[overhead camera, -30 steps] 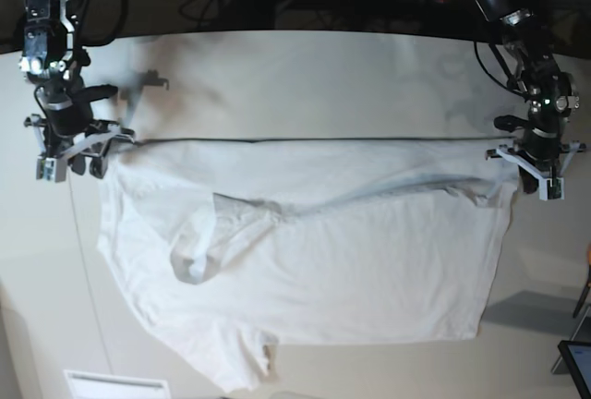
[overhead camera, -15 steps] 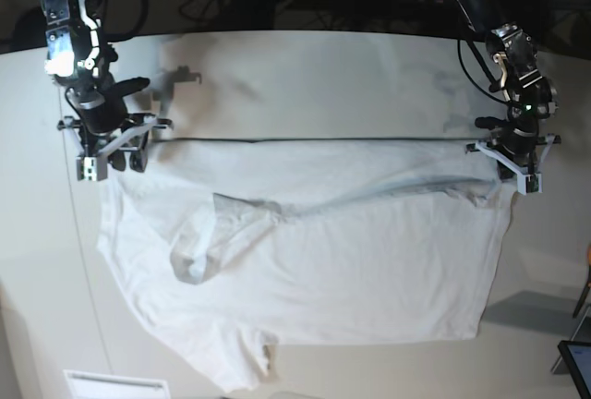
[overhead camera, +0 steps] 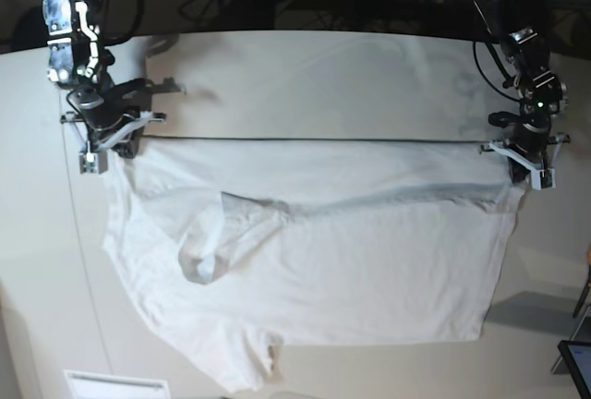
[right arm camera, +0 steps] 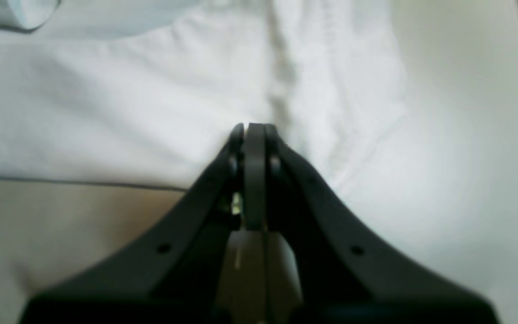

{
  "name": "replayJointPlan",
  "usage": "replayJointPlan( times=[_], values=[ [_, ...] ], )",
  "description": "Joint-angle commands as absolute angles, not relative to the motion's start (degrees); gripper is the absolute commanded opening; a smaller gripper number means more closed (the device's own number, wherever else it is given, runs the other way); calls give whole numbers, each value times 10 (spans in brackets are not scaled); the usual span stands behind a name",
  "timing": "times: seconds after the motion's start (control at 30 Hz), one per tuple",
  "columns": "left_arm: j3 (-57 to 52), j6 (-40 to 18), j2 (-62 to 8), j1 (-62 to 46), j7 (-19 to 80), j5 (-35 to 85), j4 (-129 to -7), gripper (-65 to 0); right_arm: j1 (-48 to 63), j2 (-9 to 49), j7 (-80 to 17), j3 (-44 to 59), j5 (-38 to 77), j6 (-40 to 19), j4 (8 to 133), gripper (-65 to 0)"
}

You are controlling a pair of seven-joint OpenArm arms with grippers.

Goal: Fold the T-shirt properly
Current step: 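Hold the shoulder edge with both grippers and pull it taut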

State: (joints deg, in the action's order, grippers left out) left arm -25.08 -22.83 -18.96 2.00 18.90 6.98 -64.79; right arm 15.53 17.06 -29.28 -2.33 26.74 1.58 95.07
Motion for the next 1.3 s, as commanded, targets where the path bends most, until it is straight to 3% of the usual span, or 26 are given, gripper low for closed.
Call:
replayJointPlan(
  times=[0.0, 0.17, 0.33, 0.6, 1.27],
  values=[
    [-255, -218, -205, 20, 211, 54, -643, -650, 151, 179, -281, -15, 264, 19, 959, -637],
    [-255, -218, -206, 17, 212, 60, -660, -650, 153, 180, -283, -7, 265, 19, 979, -637],
    [-256, -218, -191, -15, 216, 61, -767, -650, 161, 177, -283, -10, 267, 19, 1051, -634],
    [-313, -220, -153, -11, 303, 61, -880, -650, 136, 175, -284, -58, 267, 19, 1048, -633],
    [-264, -220, -153, 47, 302, 53, -692, -650, 77, 160, -278, -84, 264, 19, 887, -634]
  ],
)
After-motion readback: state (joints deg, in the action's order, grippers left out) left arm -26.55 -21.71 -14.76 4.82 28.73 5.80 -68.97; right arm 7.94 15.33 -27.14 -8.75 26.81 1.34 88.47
